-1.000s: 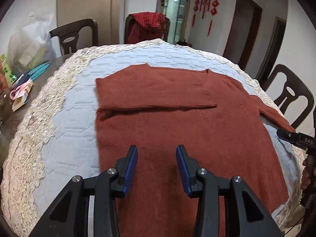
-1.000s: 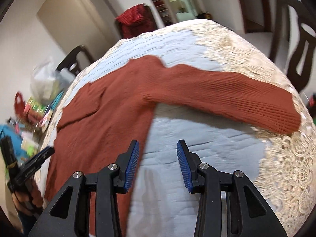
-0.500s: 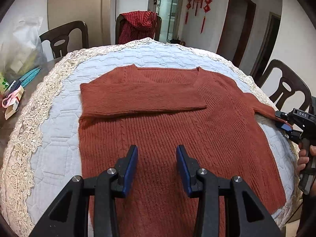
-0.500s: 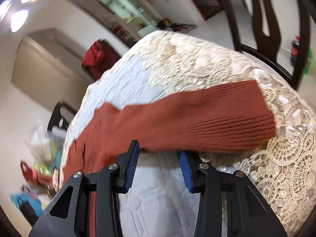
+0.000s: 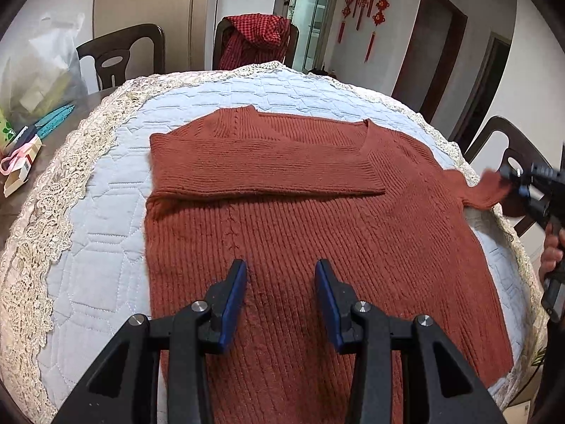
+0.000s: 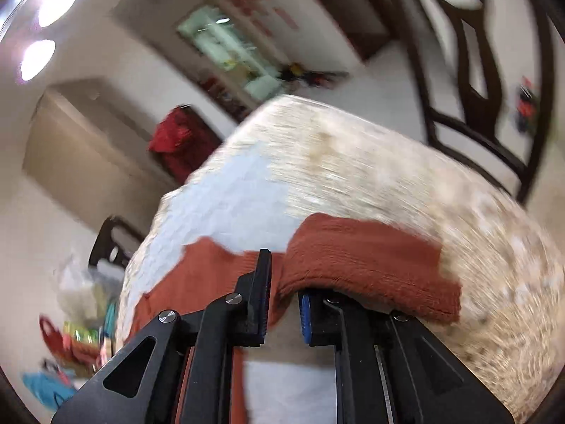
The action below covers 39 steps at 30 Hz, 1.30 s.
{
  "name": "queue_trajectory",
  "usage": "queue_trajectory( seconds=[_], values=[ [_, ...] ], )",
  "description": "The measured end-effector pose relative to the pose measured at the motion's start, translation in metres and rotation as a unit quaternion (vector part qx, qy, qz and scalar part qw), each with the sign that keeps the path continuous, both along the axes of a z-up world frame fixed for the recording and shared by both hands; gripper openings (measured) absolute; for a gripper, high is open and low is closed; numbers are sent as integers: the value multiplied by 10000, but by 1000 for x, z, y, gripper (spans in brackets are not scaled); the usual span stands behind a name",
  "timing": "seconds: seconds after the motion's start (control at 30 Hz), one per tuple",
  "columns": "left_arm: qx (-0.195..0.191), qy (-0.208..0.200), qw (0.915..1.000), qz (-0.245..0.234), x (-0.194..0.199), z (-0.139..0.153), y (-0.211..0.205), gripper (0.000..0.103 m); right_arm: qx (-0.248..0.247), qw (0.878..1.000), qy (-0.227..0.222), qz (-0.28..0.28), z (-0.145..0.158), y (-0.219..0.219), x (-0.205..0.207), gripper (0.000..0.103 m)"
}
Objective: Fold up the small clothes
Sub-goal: 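Grasp the other sleeve cuff with the right gripper and lift it, then lay the held sleeve across the sweater body and open the right gripper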
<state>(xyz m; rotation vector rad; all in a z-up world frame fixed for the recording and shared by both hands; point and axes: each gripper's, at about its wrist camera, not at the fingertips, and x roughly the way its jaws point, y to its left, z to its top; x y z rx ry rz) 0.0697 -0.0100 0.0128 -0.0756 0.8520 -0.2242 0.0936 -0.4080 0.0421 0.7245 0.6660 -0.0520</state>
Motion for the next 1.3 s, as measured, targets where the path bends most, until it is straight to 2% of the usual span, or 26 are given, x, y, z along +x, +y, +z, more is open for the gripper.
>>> queue_trajectory(
  seconds=[0.1, 0.23, 0.3, 0.4, 0.5, 0.6, 0.7, 0.9, 1.07, 1.13, 1.2, 1.27, 1.3],
  values=[
    [-51, -35, 10000, 40, 0, 3, 4, 43, -365, 9968, -269, 662, 28, 35, 18, 15],
    [-108, -72, 9999, 105, 0, 7, 10, 43, -766, 9814, -427, 1707, 46, 101, 40, 15],
    [-131, -80, 9998, 128, -1, 9, 13, 43, -889, 9694, -374, 2256, 41, 134, 50, 15],
    [-149, -80, 9997, 162, -1, 12, 19, 43, -1084, 9448, -46, 3092, 17, 179, 64, 28],
    [-173, -114, 9996, 174, 1, 18, 24, 43, -1157, 9303, 231, 3474, -6, 199, 59, 34],
    [-250, -117, 9996, 61, 11, 27, 24, 43, -1081, 9238, 141, 3671, -10, 196, 42, 34],
    [-404, -88, 9990, -161, 27, 34, 19, 43, -1018, 9307, 58, 3512, -7, 177, 32, 34],
    [-585, 229, 9955, -711, 81, 29, -18, 43, -705, 9616, 65, 2652, -8, 125, 30, 34],
    [-319, 623, 9939, -856, 122, -1, -50, 43, -773, 9696, 136, 2317, -10, 104, 39, 34],
    [-230, 519, 9947, -860, 126, -6, -57, 43, -866, 9712, 181, 2214, -11, 99, 46, 34],
    [-158, 489, 9947, -891, 128, -3, -63, 37, -981, 9718, 259, 2127, -13, 92, 56, 34],
    [-260, 500, 9935, -992, 129, -3, -66, 13, -1016, 9736, 377, 2008, -18, 87, 67, 34],
    [-290, 501, 9932, -1008, 129, -3, -68, 11, -1027, 9747, 448, 1936, -21, 84, 72, 34]
  ],
)
